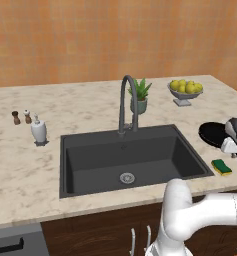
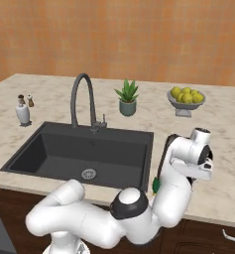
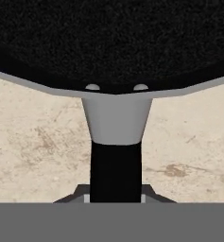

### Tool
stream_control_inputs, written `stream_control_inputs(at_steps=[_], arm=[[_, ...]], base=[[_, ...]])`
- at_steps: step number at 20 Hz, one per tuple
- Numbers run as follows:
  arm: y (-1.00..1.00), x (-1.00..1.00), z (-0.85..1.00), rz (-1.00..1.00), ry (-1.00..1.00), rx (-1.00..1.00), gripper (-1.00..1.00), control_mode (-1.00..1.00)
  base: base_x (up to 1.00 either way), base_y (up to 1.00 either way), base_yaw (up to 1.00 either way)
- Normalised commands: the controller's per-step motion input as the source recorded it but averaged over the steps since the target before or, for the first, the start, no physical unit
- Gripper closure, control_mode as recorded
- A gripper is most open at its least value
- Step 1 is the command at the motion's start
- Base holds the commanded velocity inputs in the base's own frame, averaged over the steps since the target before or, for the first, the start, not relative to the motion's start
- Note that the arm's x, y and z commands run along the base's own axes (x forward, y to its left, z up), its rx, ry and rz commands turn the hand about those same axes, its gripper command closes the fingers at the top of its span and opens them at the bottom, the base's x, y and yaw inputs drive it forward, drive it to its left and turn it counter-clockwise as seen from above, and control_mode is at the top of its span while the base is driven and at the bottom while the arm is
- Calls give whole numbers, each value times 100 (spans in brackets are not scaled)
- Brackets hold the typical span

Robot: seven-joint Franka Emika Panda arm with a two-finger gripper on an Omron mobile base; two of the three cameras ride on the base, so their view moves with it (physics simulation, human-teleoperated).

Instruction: Pick the pan and sponge and place them into the sink. Then turn on the water.

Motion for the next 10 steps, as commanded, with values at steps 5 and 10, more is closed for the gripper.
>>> stream_control_inputs(at_steps=[5, 10], arm=[[25, -21, 32, 0, -24, -1, 100, -100], [43, -26, 81, 6, -22, -14, 100, -100]], base=[[0, 0, 0], [0, 0, 0]])
